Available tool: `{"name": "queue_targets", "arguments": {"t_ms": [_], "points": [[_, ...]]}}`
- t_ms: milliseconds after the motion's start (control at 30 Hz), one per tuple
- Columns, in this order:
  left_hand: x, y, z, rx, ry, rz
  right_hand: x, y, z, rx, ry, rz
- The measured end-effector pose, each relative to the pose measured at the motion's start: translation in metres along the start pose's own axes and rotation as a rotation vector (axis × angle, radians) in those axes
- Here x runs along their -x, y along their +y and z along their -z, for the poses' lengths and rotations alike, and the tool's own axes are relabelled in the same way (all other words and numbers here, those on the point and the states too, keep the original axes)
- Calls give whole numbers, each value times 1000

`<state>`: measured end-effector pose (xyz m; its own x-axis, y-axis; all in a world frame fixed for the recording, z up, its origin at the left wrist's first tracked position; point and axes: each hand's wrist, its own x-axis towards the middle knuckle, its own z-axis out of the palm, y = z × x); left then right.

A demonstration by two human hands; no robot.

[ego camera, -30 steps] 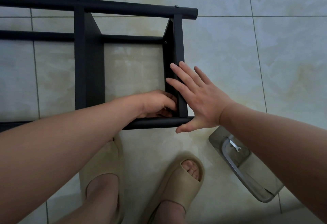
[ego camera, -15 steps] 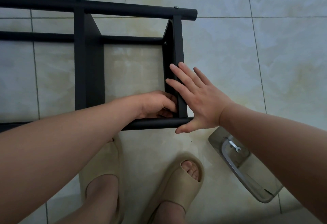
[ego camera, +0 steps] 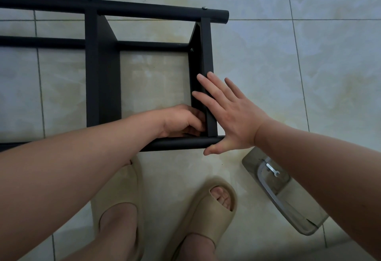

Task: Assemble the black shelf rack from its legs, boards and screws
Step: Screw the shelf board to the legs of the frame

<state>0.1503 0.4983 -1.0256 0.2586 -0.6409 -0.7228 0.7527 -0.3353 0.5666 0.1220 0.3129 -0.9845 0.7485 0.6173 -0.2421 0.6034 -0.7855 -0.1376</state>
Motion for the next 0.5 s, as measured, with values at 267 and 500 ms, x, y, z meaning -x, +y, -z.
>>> {"name": "queue_targets", "arguments": {"t_ms": [267, 500], "points": [[1, 0, -4, -194, 67, -7, 0, 0, 1, -3, -4, -2], [1, 0, 0, 0, -8, -10, 0, -1, 1, -8, -5, -4]]}}
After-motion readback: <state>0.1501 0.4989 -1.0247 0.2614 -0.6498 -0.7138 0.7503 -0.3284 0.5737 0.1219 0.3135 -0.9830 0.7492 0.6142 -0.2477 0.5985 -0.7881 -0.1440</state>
